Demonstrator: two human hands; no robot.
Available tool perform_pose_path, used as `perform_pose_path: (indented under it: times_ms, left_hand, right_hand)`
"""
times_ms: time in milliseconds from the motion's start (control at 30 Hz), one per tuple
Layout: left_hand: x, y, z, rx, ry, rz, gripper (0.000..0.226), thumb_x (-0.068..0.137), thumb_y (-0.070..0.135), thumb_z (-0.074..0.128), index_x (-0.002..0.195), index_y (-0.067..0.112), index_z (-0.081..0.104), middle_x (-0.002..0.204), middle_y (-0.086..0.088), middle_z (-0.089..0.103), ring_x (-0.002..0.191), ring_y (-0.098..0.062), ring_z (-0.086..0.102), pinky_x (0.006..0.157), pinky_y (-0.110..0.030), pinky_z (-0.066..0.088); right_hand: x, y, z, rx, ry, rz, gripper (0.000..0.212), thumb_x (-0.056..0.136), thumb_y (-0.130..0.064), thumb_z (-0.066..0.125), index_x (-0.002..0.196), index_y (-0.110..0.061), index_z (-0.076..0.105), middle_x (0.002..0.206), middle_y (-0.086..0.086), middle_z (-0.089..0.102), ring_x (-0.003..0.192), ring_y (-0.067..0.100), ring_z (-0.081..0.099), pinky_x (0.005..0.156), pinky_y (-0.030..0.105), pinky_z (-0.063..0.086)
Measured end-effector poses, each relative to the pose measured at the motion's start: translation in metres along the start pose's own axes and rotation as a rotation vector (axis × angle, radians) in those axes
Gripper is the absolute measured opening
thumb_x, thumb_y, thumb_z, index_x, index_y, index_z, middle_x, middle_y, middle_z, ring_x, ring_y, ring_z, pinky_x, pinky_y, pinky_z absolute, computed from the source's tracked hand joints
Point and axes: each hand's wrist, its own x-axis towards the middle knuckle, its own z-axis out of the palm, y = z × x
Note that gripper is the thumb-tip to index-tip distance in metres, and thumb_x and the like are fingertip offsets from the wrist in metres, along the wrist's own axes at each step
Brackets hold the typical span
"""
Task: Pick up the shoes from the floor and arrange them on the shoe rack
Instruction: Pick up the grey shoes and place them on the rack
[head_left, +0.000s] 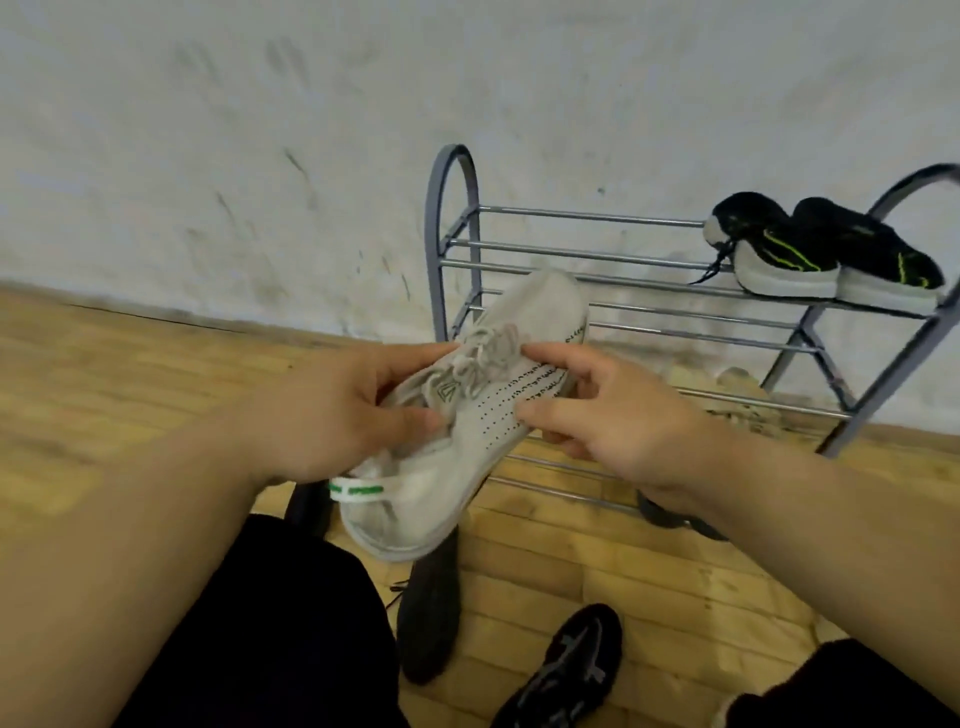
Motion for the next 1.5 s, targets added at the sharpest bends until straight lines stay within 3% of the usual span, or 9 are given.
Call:
perform_pose_path:
  times_ms: [133, 300, 467, 767, 867, 967, 1067, 1233, 1500]
  left_hand:
    - [-0.005, -0.007, -0.005, 0.012, -0.006, -0.002, 0.054, 0.1, 0.02, 0.069, 0.149, 0.034, 0.053, 0.133, 0.007, 0.07, 0.122, -0.019, 0.067, 0.104, -0.052, 0.053]
    - [-0.015, -0.004, -0.015, -0.06, 0.133, -0.011, 0.051, 0.097, 0.011, 0.07, 0.143, 0.03, 0.061, 0.119, 0.017, 0.076, 0.104, 0.005, 0.07, 0.082, -0.012, 0.054]
    - [-0.059, -0.008, -0.059, -0.3, 0.434, -0.012, 0.045, 0.094, 0.014, 0.074, 0.137, 0.026, 0.066, 0.114, 0.001, 0.079, 0.105, -0.016, 0.076, 0.091, -0.035, 0.06]
    - [-0.215, -0.12, -0.061, -0.542, 0.986, -0.252, 0.058, 0.087, 0.031, 0.076, 0.142, 0.035, 0.059, 0.118, -0.001, 0.078, 0.105, -0.026, 0.076, 0.093, -0.047, 0.057]
    - [-0.262, -0.164, -0.031, -0.644, 1.126, -0.402, 0.045, 0.091, 0.028, 0.07, 0.135, 0.034, 0.064, 0.117, 0.001, 0.078, 0.105, -0.025, 0.076, 0.09, -0.044, 0.057]
    - [-0.283, -0.193, 0.004, -0.707, 1.119, -0.512, 0.037, 0.098, 0.02, 0.066, 0.13, 0.039, 0.065, 0.113, 0.003, 0.079, 0.098, -0.02, 0.078, 0.08, -0.038, 0.061]
    - [-0.276, -0.207, 0.031, -0.769, 1.087, -0.611, 0.03, 0.102, 0.021, 0.063, 0.13, 0.032, 0.067, 0.11, 0.001, 0.08, 0.096, -0.023, 0.078, 0.078, -0.038, 0.06]
    - [-0.235, -0.217, 0.033, -0.869, 1.037, -0.581, 0.034, 0.101, 0.019, 0.065, 0.134, 0.028, 0.065, 0.114, 0.0, 0.079, 0.103, -0.026, 0.076, 0.088, -0.043, 0.059]
    - [-0.182, -0.238, 0.022, -1.121, 1.058, -0.492, 0.043, 0.101, 0.013, 0.062, 0.142, 0.026, 0.057, 0.12, -0.006, 0.077, 0.105, -0.025, 0.076, 0.086, -0.041, 0.062]
  right_hand:
    - [0.002, 0.005, 0.009, -0.064, 0.019, -0.028, 0.058, 0.082, -0.027, 0.084, 0.134, -0.043, 0.062, 0.11, -0.01, 0.069, 0.102, 0.013, 0.067, 0.097, 0.034, 0.055]
    - [0.009, -0.006, 0.03, -0.103, 0.098, -0.114, 0.056, 0.083, -0.025, 0.082, 0.131, -0.044, 0.061, 0.118, -0.013, 0.07, 0.097, 0.002, 0.069, 0.092, 0.022, 0.055]
    - [0.007, -0.065, 0.06, -0.127, 0.095, -0.302, 0.056, 0.085, -0.027, 0.081, 0.131, -0.048, 0.057, 0.101, -0.022, 0.071, 0.073, -0.011, 0.068, 0.061, 0.0, 0.044]
    - [0.051, -0.135, 0.251, -0.347, -0.391, -0.441, 0.063, 0.089, -0.022, 0.075, 0.146, -0.035, 0.052, 0.141, -0.01, 0.055, 0.121, 0.009, 0.056, 0.081, 0.009, 0.04]
    - [0.042, -0.108, 0.321, -0.384, -0.536, -0.415, 0.059, 0.095, -0.023, 0.069, 0.148, -0.035, 0.049, 0.15, -0.009, 0.049, 0.108, 0.003, 0.06, 0.08, 0.008, 0.041]
    - [0.033, -0.058, 0.359, -0.315, -0.65, -0.258, 0.054, 0.097, -0.021, 0.066, 0.146, -0.036, 0.05, 0.141, -0.006, 0.058, 0.081, -0.003, 0.064, 0.065, 0.011, 0.05]
    - [0.043, -0.031, 0.364, -0.386, -0.704, -0.197, 0.054, 0.096, -0.019, 0.068, 0.145, -0.034, 0.051, 0.125, -0.005, 0.065, 0.099, 0.014, 0.07, 0.081, 0.028, 0.059]
    - [0.074, -0.018, 0.343, -0.377, -0.599, -0.143, 0.054, 0.093, -0.016, 0.071, 0.142, -0.034, 0.055, 0.119, -0.013, 0.058, 0.095, -0.002, 0.06, 0.059, -0.002, 0.041]
    - [0.102, -0.007, 0.331, -0.193, -0.488, 0.029, 0.058, 0.093, -0.02, 0.071, 0.145, -0.037, 0.053, 0.12, -0.01, 0.058, 0.09, -0.001, 0.058, 0.068, 0.008, 0.047]
